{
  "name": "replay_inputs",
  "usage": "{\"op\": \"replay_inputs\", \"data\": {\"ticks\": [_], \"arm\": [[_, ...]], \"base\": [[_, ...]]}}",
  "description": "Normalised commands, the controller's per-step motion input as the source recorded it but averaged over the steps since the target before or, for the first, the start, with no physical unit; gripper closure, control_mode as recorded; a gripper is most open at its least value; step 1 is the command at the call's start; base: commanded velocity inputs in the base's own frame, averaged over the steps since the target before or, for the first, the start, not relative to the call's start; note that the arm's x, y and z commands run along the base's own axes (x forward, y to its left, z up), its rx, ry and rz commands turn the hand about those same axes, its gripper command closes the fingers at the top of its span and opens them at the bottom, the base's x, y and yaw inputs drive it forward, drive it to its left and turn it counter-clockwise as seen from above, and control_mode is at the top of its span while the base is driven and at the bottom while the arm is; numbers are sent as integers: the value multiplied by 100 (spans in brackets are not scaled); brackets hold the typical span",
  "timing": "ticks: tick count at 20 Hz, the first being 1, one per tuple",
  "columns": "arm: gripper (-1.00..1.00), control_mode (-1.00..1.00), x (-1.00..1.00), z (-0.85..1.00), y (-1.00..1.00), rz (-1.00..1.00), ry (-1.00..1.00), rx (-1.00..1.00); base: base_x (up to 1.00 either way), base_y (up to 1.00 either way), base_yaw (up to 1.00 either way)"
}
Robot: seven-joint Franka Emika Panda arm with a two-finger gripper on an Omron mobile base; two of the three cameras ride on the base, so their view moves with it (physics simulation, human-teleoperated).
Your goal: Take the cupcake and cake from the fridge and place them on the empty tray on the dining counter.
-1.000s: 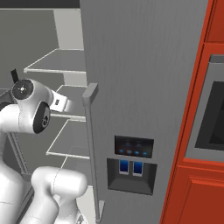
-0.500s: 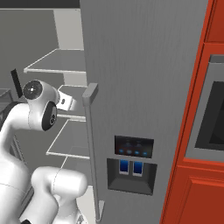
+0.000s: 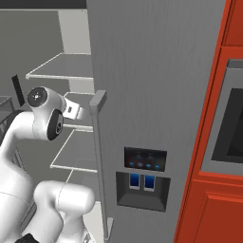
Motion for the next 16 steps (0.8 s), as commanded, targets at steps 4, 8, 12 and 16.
{"op": "replay_inputs", "data": {"ticks": [4,8,12,16], "arm": [[-100,-100,7,-9,0,0,0,0],[-100,-100,19,-13,0,-2,0,-1],[-100,-100,24,-15,0,-4,0,-1],[-100,-100,28,-15,0,-1,0,0]], "base": [[0,0,0],[0,0,0],[0,0,0],[0,0,0]]}}
